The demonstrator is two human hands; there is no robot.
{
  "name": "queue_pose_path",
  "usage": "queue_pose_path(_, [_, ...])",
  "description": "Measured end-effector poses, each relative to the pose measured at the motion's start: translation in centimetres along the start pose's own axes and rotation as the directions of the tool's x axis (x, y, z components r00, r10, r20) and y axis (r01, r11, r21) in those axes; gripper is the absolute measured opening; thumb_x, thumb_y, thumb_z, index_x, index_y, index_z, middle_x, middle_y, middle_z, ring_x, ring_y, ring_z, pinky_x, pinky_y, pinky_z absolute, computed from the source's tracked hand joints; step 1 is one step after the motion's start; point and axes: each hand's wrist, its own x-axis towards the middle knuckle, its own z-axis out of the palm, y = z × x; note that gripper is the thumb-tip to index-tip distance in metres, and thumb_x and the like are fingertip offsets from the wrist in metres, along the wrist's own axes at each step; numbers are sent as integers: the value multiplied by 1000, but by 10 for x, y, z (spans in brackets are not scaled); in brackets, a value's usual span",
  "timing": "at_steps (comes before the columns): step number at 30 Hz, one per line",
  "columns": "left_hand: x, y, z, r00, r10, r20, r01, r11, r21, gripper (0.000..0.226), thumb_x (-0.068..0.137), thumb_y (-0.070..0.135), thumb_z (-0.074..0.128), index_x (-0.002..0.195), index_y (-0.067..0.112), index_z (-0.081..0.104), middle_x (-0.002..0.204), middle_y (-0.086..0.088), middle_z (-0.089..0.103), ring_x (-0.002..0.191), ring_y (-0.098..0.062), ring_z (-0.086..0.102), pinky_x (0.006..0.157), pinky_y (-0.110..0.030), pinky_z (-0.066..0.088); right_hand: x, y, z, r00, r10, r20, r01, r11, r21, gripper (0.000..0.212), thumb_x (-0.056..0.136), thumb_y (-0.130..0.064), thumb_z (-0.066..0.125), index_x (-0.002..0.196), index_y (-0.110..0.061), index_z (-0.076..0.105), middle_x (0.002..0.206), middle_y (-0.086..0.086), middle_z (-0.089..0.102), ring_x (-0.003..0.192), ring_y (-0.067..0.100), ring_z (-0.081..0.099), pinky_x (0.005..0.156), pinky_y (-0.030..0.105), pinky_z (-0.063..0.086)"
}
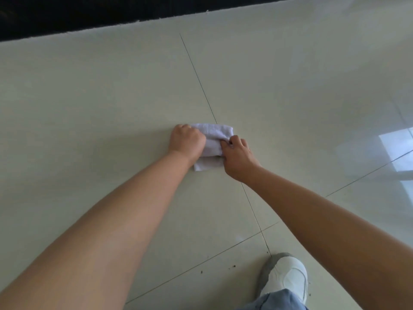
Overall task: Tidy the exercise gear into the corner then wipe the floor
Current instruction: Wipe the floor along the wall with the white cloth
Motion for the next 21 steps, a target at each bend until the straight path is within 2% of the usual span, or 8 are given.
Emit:
queue_pose_path(3, [-12, -26, -2, 991, -40, 124, 43, 999, -23, 34, 95, 1, 39, 122, 0, 58, 127, -14, 60, 122, -31, 53, 96, -34, 43, 7, -20, -6, 997, -55, 56, 59, 996, -63, 45, 90, -4, 39, 135, -5, 36, 136, 13, 34, 121, 32, 38, 95, 37, 40])
queue_pose_path(6, [-30, -39, 12, 993, 114, -37, -111, 990, 83, 21, 62, 8, 82, 80, 2, 74, 85, -11, 74, 84, -25, 72, 65, -25, 55, -16, -40, 5, 986, -93, 141, 114, 982, -152, 41, 93, -1, 38, 134, -1, 37, 135, 15, 36, 120, 32, 42, 92, 37, 42])
queue_pose_path(7, [-33, -39, 10, 990, 142, -27, -139, 986, 88, 21, 62, 9, 83, 80, 2, 73, 84, -11, 74, 84, -24, 72, 64, -25, 54, -27, -44, 10, 984, -82, 159, 106, 983, -148, 40, 93, 0, 37, 133, 0, 37, 134, 15, 36, 119, 32, 42, 91, 37, 42])
queue_pose_path(9, [-31, -29, 15, 980, 174, 101, -182, 981, 72, 25, 92, 12, 52, 114, 3, 61, 116, -12, 65, 115, -26, 58, 90, -31, 45, -41, -48, 16, 982, -15, 188, 39, 992, -124, 37, 93, 1, 35, 130, 1, 40, 133, 16, 37, 119, 32, 42, 89, 37, 42])
queue_pose_path(11, [-27, -12, 19, 966, 202, 161, -210, 977, 37, 35, 101, 12, 31, 129, 4, 49, 133, -13, 53, 131, -29, 42, 102, -35, 35, -53, -49, 20, 976, 89, 201, -77, 995, -66, 35, 93, 2, 35, 128, 1, 42, 132, 16, 38, 119, 32, 42, 88, 37, 42])
queue_pose_path(16, [-36, 26, 35, 922, 321, 217, -351, 930, 114, 43, 103, 10, 22, 144, -3, 29, 153, -21, 24, 145, -33, 15, 113, -38, 22, -84, -35, 23, 913, 366, 180, -381, 923, 59, 30, 95, 1, 28, 121, 2, 44, 127, 14, 45, 114, 33, 47, 79, 32, 36])
queue_pose_path(19, [-33, 51, 27, 921, 315, 227, -339, 938, 76, 45, 104, 12, 24, 146, -3, 25, 155, -22, 18, 146, -32, 13, 117, -35, 16, -88, -18, 26, 889, 432, 151, -447, 892, 76, 30, 95, -2, 32, 122, 0, 46, 128, 14, 46, 114, 32, 48, 75, 28, 31])
queue_pose_path(21, [-25, 62, 21, 919, 269, 288, -306, 948, 89, 47, 104, 14, 22, 148, -3, 17, 157, -21, 11, 148, -33, 7, 118, -33, 14, -84, -3, 24, 901, 420, 112, -429, 900, 73, 32, 97, -4, 30, 123, 0, 47, 128, 16, 46, 117, 33, 47, 80, 31, 35])
